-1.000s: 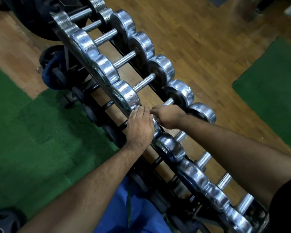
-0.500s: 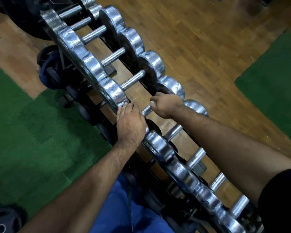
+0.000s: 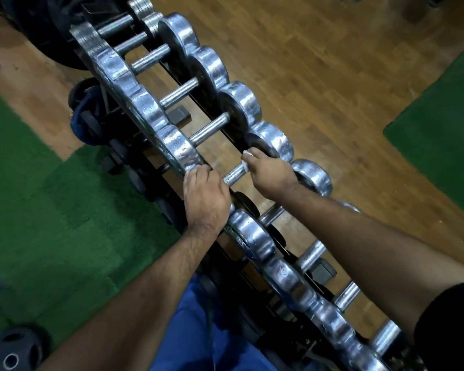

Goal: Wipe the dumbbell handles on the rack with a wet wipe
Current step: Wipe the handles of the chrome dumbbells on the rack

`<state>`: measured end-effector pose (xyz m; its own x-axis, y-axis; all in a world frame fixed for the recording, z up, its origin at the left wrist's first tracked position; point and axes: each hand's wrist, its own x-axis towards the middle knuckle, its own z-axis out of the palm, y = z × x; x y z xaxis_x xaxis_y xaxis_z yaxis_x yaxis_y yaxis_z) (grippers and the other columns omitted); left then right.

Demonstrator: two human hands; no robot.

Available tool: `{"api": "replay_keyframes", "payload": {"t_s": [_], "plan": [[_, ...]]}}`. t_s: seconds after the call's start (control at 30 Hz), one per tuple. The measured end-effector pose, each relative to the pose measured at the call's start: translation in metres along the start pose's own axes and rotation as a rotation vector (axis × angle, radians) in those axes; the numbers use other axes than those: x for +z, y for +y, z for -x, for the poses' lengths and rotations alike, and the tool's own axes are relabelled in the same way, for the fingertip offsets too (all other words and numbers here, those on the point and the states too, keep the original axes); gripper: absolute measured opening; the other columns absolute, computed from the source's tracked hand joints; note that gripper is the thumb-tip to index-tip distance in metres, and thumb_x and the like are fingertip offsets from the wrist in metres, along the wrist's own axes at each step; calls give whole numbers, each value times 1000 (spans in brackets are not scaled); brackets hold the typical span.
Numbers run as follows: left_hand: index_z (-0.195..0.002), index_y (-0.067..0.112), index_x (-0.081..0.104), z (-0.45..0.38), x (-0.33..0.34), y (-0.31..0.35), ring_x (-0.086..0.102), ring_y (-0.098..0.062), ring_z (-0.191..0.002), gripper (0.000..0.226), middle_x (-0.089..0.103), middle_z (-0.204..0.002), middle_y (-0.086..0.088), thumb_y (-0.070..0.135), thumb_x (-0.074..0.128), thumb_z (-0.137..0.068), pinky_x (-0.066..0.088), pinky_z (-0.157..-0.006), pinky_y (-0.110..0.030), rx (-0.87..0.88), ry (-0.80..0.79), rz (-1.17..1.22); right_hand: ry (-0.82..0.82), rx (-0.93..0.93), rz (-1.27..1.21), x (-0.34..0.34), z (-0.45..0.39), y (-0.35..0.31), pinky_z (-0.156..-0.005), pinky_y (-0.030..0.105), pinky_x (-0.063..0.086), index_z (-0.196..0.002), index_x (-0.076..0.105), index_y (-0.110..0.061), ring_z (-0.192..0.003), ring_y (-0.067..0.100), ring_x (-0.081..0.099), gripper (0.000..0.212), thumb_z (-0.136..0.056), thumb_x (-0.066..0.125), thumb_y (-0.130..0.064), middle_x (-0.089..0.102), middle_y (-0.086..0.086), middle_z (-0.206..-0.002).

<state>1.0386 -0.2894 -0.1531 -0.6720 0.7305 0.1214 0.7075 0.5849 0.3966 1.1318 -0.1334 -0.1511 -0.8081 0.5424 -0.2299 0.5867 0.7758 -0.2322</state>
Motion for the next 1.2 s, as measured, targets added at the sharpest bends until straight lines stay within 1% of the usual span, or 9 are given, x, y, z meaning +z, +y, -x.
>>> {"api": "replay_keyframes", "payload": {"t_s": [0.07, 0.2, 0.37, 0.6, 0.77, 0.87, 0.97, 1.1, 1.2], "plan": [[-93, 6, 65, -1, 0, 0, 54, -33, -111, 25, 62, -107, -13, 20, 45, -89, 37, -108, -52, -1, -2, 1, -27, 52, 22, 6, 5, -14, -61, 35, 45, -146, 37, -26, -89, 36, 66, 54, -95, 41, -11, 29, -3, -158], [-93, 5, 65, 0, -1, -1, 54, -33, -112, 26, 63, -108, -14, 21, 43, -90, 38, -108, -53, 6, -3, -2, -64, -131, 44, 15, 23, -13, -54, 32, 41, -151, 30, -37, -78, 31, 68, 70, -91, 52, -8, 25, -13, -160], [-94, 5, 66, 0, 0, -1, 55, -32, -110, 30, 63, -108, -14, 22, 41, -91, 38, -109, -51, 19, 13, -21, 10, -11, 44, 16, 13, 12, -53, 34, 50, -154, 22, -35, -89, 31, 69, 84, -86, 46, 8, 11, -14, -165], [-91, 3, 65, 0, 5, -2, 58, -34, -109, 28, 65, -108, -16, 20, 43, -89, 40, -107, -49, 21, 51, -10, 35, -237, 3, 36, 22, 8, -59, 26, 51, -150, 17, -49, -89, 25, 70, 96, -81, 58, 5, 16, -20, -162], [-91, 3, 66, 0, 5, -2, 58, -34, -107, 28, 66, -106, -16, 20, 44, -88, 42, -105, -49, 28, 59, 3, 103, -14, -21, 32, 12, 18, -62, 30, 47, -149, 27, -44, -93, 30, 69, 81, -88, 50, 5, 16, -16, -163], [-92, 3, 67, 1, 5, -3, 59, -35, -107, 27, 66, -107, -15, 20, 46, -88, 42, -103, -49, 11, 54, 16, 54, -141, -32, 34, 22, -9, -68, 27, 49, -149, 28, -46, -94, 29, 69, 72, -92, 56, -12, 19, -16, -163], [-96, 4, 68, 0, 6, -3, 58, -34, -107, 29, 66, -107, -14, 21, 46, -88, 42, -103, -47, 3, 29, 12, 68, -298, -29, 44, 29, -24, -59, 32, 53, -149, 31, -46, -87, 29, 70, 61, -94, 54, -34, 33, -15, -158], [-101, 4, 66, 0, -1, -7, 56, -30, -108, 30, 64, -108, -11, 21, 43, -94, 41, -104, -50, 29, 4, 122, 208, -121, -20, 43, 16, 8, -71, 31, 57, -147, 31, -49, -102, 24, 69, 69, -93, 58, -16, 31, -19, -158], [-113, 3, 62, 4, -7, -16, 53, -30, -116, 35, 61, -118, -12, 25, 42, -96, 38, -107, -54, 68, -21, 220, 228, -147, -59, 48, 18, -7, -68, 33, 57, -146, 39, -43, -98, 26, 70, 61, -92, 60, -23, 37, -16, -155]]}}
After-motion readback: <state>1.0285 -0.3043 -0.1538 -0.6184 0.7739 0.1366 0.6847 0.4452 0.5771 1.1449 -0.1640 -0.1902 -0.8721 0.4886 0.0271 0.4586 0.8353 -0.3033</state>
